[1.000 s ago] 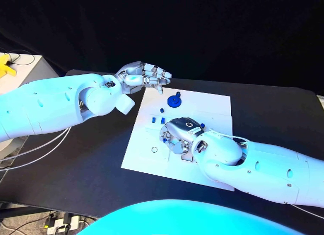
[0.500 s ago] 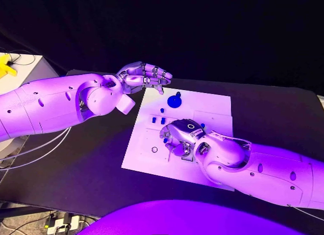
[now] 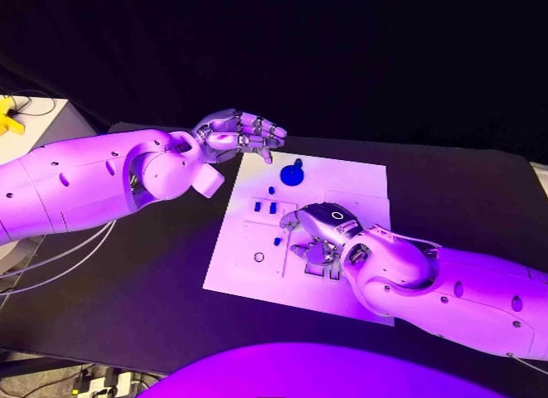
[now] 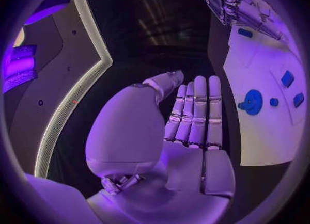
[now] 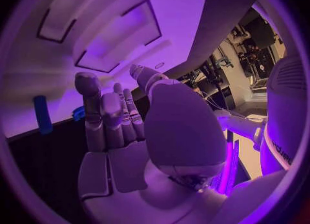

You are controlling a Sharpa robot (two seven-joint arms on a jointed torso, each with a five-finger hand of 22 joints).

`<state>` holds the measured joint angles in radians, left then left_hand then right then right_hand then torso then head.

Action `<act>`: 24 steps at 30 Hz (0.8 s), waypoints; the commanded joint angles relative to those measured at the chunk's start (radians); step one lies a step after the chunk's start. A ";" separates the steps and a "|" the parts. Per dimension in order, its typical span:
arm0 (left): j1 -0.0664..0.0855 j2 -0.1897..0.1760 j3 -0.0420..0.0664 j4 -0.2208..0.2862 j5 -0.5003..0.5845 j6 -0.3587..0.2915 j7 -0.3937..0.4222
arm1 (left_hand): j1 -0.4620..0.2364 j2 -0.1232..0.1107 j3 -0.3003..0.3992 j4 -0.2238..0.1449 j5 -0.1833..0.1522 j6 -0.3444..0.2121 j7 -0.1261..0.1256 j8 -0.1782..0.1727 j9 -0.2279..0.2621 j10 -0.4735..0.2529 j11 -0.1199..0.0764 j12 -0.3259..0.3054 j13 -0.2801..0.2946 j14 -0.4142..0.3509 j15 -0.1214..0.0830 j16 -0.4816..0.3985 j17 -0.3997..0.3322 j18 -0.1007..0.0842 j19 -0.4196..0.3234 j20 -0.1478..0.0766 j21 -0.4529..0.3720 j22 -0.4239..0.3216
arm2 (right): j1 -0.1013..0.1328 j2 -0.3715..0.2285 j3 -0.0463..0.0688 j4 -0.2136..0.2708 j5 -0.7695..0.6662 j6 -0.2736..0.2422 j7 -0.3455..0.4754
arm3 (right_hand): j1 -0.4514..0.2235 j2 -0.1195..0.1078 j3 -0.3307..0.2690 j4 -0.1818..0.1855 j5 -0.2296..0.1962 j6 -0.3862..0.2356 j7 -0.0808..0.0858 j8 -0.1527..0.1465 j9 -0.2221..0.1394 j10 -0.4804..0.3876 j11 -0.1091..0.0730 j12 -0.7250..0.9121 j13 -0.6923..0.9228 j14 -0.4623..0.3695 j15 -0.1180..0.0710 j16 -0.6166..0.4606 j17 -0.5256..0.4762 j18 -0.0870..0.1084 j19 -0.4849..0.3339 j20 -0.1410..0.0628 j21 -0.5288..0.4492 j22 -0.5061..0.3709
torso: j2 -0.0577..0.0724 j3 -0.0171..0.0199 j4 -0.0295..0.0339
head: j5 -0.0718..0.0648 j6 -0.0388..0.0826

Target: Assemble the parts on the task board

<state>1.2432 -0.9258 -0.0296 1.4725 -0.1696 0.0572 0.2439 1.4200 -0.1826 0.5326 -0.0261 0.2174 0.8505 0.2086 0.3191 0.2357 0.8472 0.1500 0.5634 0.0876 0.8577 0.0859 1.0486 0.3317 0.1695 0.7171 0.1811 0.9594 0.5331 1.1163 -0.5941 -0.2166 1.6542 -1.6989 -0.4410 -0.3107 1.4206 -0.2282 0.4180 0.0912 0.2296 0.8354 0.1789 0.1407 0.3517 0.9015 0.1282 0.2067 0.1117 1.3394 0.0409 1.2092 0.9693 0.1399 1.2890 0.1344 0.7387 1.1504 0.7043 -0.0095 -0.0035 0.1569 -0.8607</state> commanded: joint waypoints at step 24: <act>0.000 0.006 -0.001 -0.012 0.012 0.025 0.003 | 0.001 0.006 -0.008 0.002 -0.001 -0.009 -0.001 0.007 -0.002 -0.007 0.003 0.000 -0.001 -0.007 0.001 -0.006 -0.001 0.013 0.005 0.002 -0.007 -0.003 | 0.128 -0.252 0.030 0.023 0.149 0.103 0.105 | -0.020 -0.046 0.048 0.071 -0.076 0.077 -0.013 0.023 -0.004 0.067 -0.023 0.081 -0.034 0.118 -0.021 0.124 0.149 -0.037 0.130 -0.024 0.238 0.123 | 0.000 0.0023 -0.0065 | -0.027 0.031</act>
<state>1.2426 -0.9218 -0.0310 1.4601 -0.1671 0.0619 0.2423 1.4200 -0.1826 0.5297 -0.0232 0.2174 0.8505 0.2086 0.3229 0.2347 0.8472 0.1501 0.5634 0.0877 0.8577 0.0859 1.0486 0.3316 0.1694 0.7185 0.1825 0.9554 0.5313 1.2435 -0.8513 -0.1862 1.6816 -1.5445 -0.3928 -0.2368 1.3977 -0.2687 0.4702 0.1616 0.1584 0.9096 0.1626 0.1661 0.3488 0.9784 0.1049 0.2916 0.0793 1.4579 0.0159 1.3402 1.1203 0.1157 1.4200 0.1076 0.9825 1.2747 0.7027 -0.0071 -0.0111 0.1301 -0.8293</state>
